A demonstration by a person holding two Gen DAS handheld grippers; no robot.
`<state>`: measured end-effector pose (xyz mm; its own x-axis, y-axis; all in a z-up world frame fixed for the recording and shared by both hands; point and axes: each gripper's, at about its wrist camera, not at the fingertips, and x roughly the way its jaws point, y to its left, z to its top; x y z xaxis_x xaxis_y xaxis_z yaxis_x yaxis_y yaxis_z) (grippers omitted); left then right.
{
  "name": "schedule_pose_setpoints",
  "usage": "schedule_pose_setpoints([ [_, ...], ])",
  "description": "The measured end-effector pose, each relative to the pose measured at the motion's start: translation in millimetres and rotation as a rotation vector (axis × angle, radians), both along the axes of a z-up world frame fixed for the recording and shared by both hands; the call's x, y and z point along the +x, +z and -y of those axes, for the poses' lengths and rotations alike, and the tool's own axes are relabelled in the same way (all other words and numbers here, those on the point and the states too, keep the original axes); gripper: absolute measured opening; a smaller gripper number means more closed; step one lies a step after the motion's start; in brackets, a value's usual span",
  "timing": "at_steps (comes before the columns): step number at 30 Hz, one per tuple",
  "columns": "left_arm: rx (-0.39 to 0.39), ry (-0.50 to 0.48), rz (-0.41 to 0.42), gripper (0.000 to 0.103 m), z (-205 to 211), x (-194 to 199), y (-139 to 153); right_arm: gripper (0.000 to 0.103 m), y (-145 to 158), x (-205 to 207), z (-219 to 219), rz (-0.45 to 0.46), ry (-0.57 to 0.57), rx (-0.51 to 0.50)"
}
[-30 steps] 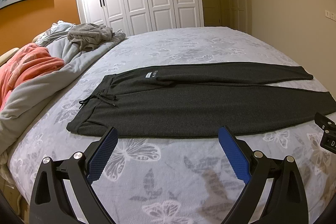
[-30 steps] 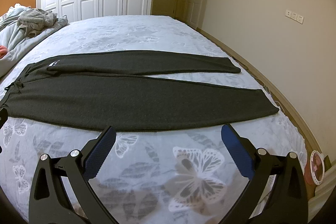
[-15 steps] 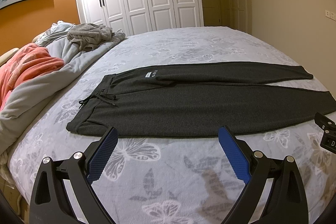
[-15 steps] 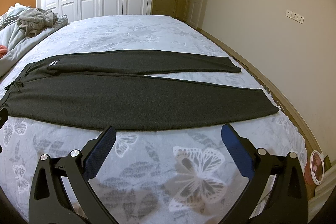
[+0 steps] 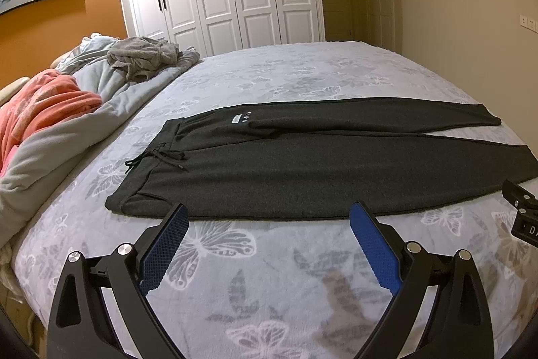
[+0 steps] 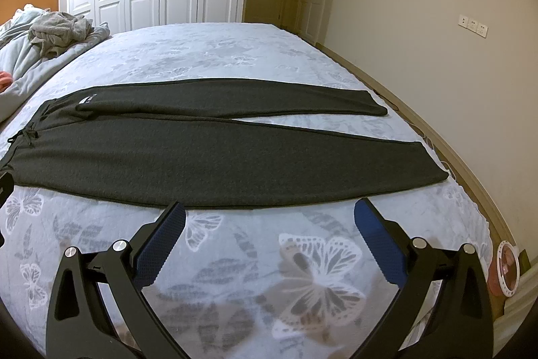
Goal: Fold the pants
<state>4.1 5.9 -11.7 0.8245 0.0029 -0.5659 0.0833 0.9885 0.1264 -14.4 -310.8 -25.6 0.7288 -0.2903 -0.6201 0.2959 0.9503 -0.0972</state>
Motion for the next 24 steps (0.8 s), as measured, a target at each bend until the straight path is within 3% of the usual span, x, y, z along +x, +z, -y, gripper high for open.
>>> schedule_pose_setpoints([
  [15, -0.004, -0.010, -0.022, 0.094, 0.0, 4.1, -5.2, 0.098, -0.8, 1.1, -1.1, -0.007, -0.002, 0.000],
  [20, -0.089, -0.106, -0.154, 0.095, -6.3, 15.8, -13.4, 0.098, 9.9, 12.4, 18.8, -0.046, 0.037, 0.064],
  [24, -0.140, -0.197, -0.268, 0.095, -9.5, 34.5, -19.2, 0.098, 36.1, 40.9, 80.0, -0.092, 0.071, 0.143],
])
